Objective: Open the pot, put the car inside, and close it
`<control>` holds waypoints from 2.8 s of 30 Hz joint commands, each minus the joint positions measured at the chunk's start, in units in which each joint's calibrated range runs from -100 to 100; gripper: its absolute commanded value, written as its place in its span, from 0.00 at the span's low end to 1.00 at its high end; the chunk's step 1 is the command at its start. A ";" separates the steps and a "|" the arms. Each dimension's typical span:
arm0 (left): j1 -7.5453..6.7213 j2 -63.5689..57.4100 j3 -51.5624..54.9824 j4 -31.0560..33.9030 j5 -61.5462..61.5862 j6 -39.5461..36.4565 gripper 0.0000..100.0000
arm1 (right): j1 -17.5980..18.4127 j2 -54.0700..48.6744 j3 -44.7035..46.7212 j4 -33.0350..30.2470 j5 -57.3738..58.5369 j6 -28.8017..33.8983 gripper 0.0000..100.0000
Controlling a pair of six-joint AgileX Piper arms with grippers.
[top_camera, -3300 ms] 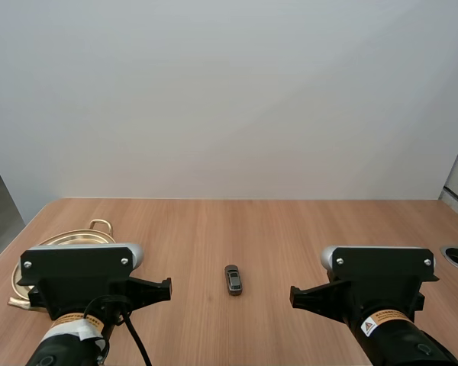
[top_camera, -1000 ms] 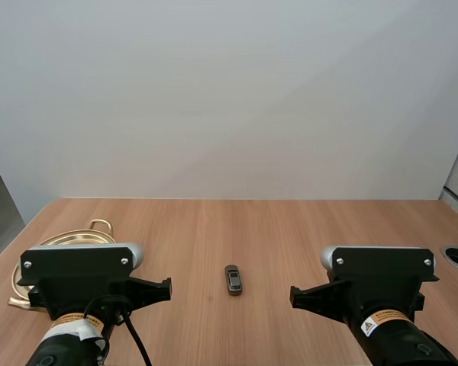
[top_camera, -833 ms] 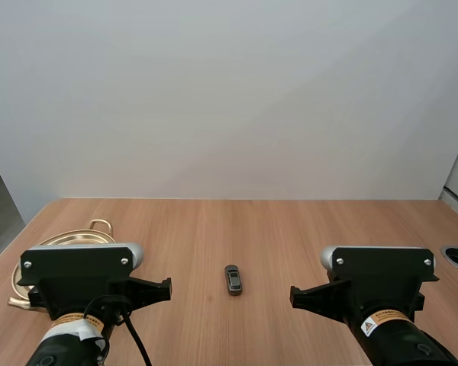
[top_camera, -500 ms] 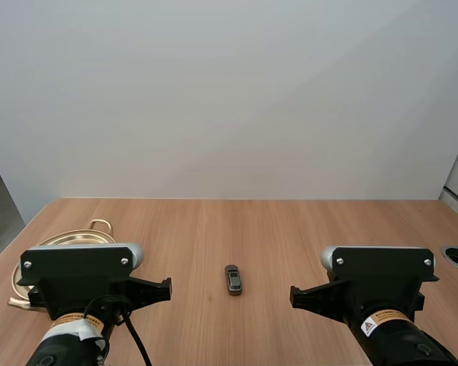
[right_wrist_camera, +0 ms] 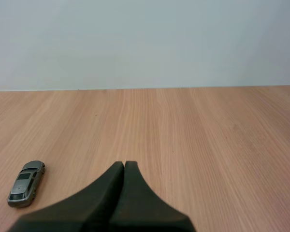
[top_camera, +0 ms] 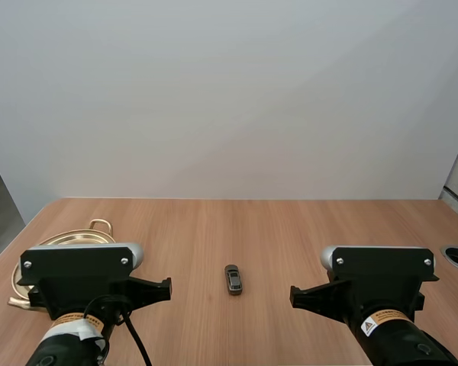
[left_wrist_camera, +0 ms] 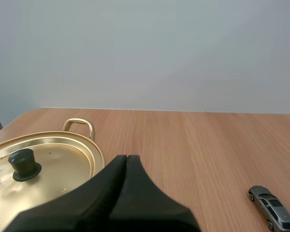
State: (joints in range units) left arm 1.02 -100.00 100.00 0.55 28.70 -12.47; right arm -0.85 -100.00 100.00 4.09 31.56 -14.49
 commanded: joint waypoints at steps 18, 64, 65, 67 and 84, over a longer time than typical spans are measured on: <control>0.01 0.00 0.00 0.01 -0.69 -0.01 0.00 | -0.03 0.00 0.00 -0.02 0.10 -0.01 0.00; 0.54 43.25 -51.39 38.28 66.56 -9.37 0.00 | -0.03 57.52 -61.52 31.47 67.40 -23.03 0.00; 0.54 43.25 -51.39 39.98 66.58 -9.37 0.00 | -0.03 57.52 -61.52 31.59 65.77 -23.55 0.00; 0.54 43.25 -51.39 42.74 66.02 -9.37 0.00 | -0.03 57.52 -61.52 31.06 64.06 -25.85 0.00; 0.54 48.07 -50.82 25.01 63.01 -3.36 1.00 | -0.03 57.52 -61.52 38.04 68.44 -35.18 1.00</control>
State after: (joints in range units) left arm 1.53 -52.45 49.13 35.01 91.40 -15.91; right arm -0.85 -42.49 38.56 38.94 67.21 -49.67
